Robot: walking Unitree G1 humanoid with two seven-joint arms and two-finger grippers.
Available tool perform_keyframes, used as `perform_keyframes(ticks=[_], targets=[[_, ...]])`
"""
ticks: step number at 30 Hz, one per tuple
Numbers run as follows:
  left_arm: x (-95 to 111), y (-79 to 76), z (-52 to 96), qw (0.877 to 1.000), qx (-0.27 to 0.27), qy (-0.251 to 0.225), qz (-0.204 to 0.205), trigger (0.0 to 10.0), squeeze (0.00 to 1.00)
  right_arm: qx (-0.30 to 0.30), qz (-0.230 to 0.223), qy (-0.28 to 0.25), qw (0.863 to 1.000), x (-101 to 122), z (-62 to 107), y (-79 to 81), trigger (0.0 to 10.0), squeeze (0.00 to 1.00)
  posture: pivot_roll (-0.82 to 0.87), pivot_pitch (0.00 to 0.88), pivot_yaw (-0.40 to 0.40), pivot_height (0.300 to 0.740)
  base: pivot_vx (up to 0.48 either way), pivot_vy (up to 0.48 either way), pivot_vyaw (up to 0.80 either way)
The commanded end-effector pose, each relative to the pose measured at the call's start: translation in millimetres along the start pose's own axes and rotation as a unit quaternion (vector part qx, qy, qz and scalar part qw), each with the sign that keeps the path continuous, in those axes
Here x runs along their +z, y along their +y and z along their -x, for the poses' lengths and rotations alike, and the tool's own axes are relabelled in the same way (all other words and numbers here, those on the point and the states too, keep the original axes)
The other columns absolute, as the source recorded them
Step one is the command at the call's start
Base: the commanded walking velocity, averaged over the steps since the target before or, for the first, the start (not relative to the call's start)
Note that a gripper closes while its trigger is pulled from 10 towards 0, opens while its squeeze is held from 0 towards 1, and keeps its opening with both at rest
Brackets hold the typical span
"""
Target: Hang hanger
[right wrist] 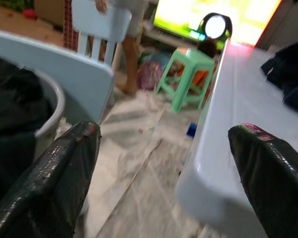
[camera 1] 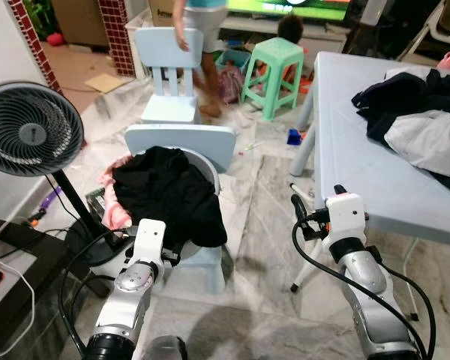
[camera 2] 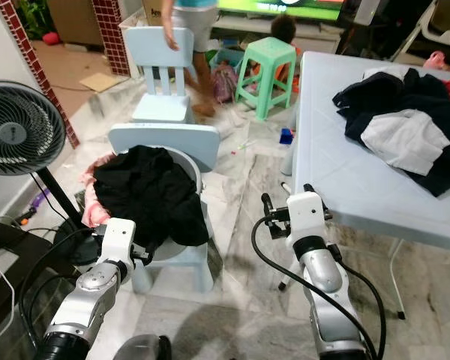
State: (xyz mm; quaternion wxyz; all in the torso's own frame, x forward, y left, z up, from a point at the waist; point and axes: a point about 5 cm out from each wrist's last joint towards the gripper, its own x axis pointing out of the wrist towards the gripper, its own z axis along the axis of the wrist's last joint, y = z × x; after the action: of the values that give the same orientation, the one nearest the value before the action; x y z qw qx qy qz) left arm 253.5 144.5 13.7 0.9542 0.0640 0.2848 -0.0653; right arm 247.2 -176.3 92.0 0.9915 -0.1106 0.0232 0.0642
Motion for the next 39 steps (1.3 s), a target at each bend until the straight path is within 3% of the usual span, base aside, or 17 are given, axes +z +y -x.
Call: perform_keyframes(ticks=[1,14,23,39], targets=[[2,-1.5,1.4,1.0,-0.006,0.0,-0.011,10.0,0.0,0.001,-0.003,0.002,1.0,3,3.4,0.5,10.0,0.0,-0.09,0.137,-0.063,0.74,0.0,0.0,0.0],[-8,-1.5,1.5,0.996,-0.025,0.024,-0.079,10.0,0.0,-0.006,-0.018,0.035,0.999,6,37.9,5.6,10.0,0.0,-0.14,0.246,-0.055,0.74,0.0,0.0,0.0],[-2,0.7,0.5,0.996,-0.003,0.002,-0.092,10.0,0.0,-0.002,-0.01,0.052,0.999,8,46.2,2.1,10.0,0.0,-0.15,0.258,-0.061,0.74,0.0,0.0,0.0],[16,-1.0,-6.8,0.992,0.052,-0.06,-0.099,10.0,0.0,0.02,-0.009,0.056,0.998,11,43.3,2.8,10.0,0.0,-0.16,0.257,-0.071,0.74,0.0,0.0,0.0]])
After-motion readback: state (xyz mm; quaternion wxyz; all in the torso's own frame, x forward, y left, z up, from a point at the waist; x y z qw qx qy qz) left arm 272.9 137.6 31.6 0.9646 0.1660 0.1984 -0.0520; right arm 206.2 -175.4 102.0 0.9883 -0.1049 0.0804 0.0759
